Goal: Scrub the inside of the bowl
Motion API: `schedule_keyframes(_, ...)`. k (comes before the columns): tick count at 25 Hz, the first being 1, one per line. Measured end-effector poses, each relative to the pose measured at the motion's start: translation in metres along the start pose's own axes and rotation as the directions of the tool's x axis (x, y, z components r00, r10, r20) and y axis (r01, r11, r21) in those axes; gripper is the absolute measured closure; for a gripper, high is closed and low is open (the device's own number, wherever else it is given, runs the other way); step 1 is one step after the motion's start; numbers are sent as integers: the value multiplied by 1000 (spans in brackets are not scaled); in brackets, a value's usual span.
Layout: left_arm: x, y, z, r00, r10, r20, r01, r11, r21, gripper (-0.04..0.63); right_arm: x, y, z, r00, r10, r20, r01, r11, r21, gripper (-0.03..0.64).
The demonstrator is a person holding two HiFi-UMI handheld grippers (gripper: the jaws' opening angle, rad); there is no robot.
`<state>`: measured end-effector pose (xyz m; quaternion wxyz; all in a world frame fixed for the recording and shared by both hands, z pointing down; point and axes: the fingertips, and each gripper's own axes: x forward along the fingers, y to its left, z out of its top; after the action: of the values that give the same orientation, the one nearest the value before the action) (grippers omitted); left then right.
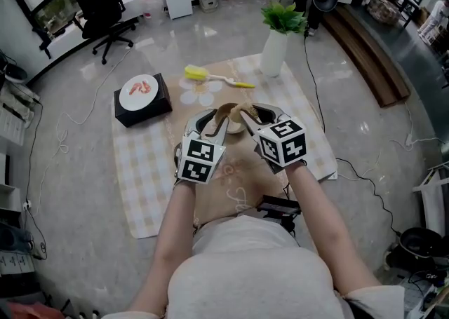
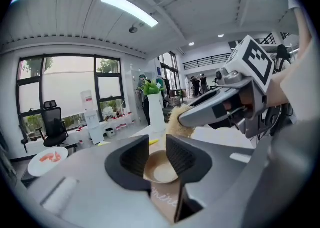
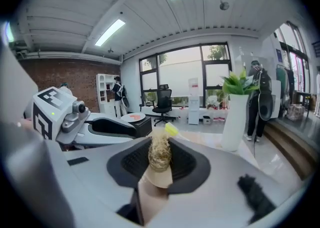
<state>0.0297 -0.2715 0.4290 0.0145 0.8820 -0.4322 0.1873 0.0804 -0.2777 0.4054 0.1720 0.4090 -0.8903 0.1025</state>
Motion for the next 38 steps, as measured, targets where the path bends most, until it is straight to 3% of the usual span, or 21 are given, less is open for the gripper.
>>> schedule_keyframes(4,-14,6,14,995,82,58,-82,997,9,593,-14,3,7,998,-28,64,27,1000,11,517)
schedule_keyframes(8,-25,7,30,987,113,116,-115,993,8,594,-28,7,15,991,-43,124,41,999,19,517)
schedule_keyframes(20,-49,-10,68,962,123,242,-123,992,-19,594,-73,13,34,963,-96,251,84,995,56,517)
schedule_keyframes(38,-66,-22,87,941,145,304,-147,989,-18,594,-90,26,50,937,-80,340,80,997,15,518)
